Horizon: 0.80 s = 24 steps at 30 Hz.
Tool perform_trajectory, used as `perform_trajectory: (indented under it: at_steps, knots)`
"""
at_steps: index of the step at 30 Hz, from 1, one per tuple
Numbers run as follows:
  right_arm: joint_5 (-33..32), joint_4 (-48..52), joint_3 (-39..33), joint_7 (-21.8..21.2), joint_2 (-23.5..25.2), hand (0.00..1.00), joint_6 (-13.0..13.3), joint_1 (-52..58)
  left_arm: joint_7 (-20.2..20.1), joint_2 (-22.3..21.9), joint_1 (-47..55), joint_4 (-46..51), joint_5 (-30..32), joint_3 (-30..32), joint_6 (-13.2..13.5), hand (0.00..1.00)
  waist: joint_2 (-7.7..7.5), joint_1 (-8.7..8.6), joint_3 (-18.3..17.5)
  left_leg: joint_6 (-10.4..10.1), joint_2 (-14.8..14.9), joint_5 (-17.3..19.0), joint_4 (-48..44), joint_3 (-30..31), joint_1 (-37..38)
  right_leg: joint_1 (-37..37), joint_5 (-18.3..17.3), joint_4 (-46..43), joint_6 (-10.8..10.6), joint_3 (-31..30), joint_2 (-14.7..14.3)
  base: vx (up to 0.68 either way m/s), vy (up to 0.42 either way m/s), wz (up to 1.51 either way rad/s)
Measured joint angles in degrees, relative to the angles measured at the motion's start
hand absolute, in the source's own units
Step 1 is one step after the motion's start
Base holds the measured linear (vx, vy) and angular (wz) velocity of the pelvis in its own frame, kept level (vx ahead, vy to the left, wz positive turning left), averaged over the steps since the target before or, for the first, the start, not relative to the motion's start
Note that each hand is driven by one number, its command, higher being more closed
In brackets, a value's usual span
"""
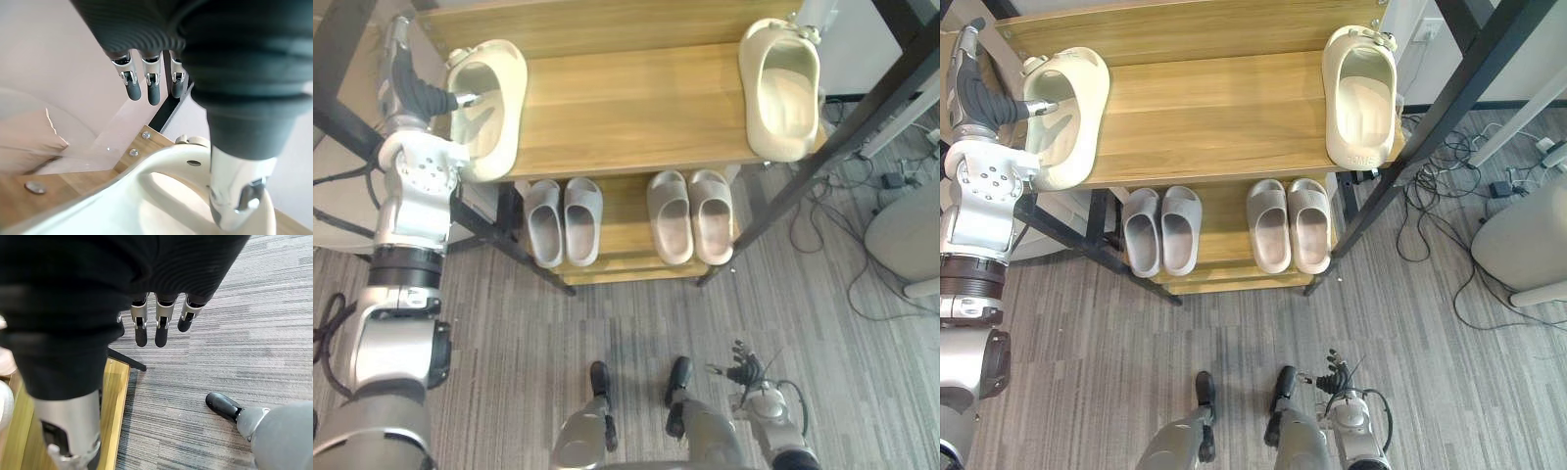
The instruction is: Organize the slippers on the shoe rack
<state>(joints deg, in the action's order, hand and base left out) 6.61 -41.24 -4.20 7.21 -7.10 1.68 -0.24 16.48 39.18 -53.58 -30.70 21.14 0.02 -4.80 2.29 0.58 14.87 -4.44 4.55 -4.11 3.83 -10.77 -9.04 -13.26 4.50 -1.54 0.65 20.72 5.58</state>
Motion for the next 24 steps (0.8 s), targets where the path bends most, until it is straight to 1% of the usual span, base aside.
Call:
perform_trajectory:
  at_steps: [2, 5, 6, 12, 13, 18, 19, 24]
  knots:
    - [-0.06, 0.02, 0.0, -0.1, 0.09, 0.0, -0.01, -0.03, -0.9, 1.02, -1.96, -1.12, 0.98, -0.67, -0.16, 0.0, 0.02, -0.22, 0.92, -0.02, 0.03, -0.16, 0.04, 0.03, -0.01, -0.02, 0.11, 0.02, 0.09, 0.0, -0.04, -0.05, 0.002, -0.01]
    - [-0.3, 0.02, -0.07, -0.23, 0.05, 0.0, -0.08, 0.06, -1.83, 3.1, -4.53, -2.27, 1.97, -1.77, -0.63, 0.0, 0.19, -0.56, 1.22, 0.15, 0.01, -0.63, 0.26, 0.03, -0.84, -0.89, 0.56, 0.23, 0.48, -0.02, -0.09, -0.01, 0.0, -0.01]
    - [-0.36, 0.01, -0.08, -0.32, 0.05, 0.0, -0.11, 0.1, -2.1, 3.29, -4.86, -2.3, 2.47, -2.35, -0.62, 0.0, 0.24, -0.56, 1.25, 0.46, -0.03, -0.94, 0.33, 0.1, -0.87, -0.86, 0.8, 0.42, 0.68, 0.0, -0.12, 0.0, 0.0, 0.0]
    - [-0.45, 0.03, -0.08, -0.39, 0.09, 0.0, -0.05, -0.73, -3.24, 4.02, -7.34, -3.72, 3.65, -6.95, -0.52, 0.0, 0.32, -0.63, 1.29, 0.49, -0.44, -1.12, 0.33, 0.21, -0.88, -0.69, 1.21, 0.95, 0.48, -0.03, -0.03, 0.0, 0.0, 0.0]
    - [-0.47, 0.03, -0.08, -0.38, 0.08, 0.0, -0.04, -0.96, -3.25, 4.03, -7.87, -4.3, 3.72, -7.28, -0.52, 1.0, 0.35, -0.75, 1.31, 0.5, -0.51, -1.12, 0.35, 0.22, -0.88, -0.69, 1.24, 0.99, 0.43, -0.05, -0.03, -0.03, 0.017, 0.0]
    - [-0.56, 0.03, -0.08, -0.38, 0.06, 0.0, 0.0, -1.25, -3.47, 4.43, -8.74, -6.38, 4.72, -8.68, -0.41, 1.0, 0.4, -1.04, 1.33, 0.56, -0.58, -1.07, 0.35, 0.07, -0.86, -0.7, 1.4, 1.28, 0.34, -0.44, -0.03, -0.04, 0.013, -0.02]
    - [-0.57, 0.03, -0.08, -0.37, 0.01, 0.0, 0.0, -1.24, -4.03, 4.61, -8.74, -6.72, 4.73, -8.83, -0.4, 1.0, 0.4, -1.05, 1.33, 0.57, -0.57, -1.07, 0.39, -0.11, -0.88, -0.67, 1.58, 1.65, 0.36, -0.58, -0.05, -0.05, 0.013, -0.08]
    - [-0.56, 0.02, -0.15, -0.3, -0.44, 0.0, 0.01, -1.17, -4.33, 5.13, -9.3, -7.12, 4.71, -8.85, -0.1, 1.0, 1.14, -1.43, 1.72, 0.62, -0.57, -1.12, 0.84, -0.31, -0.75, -0.69, 1.74, 1.99, 0.35, -0.75, -0.1, -0.03, 0.012, -0.02]
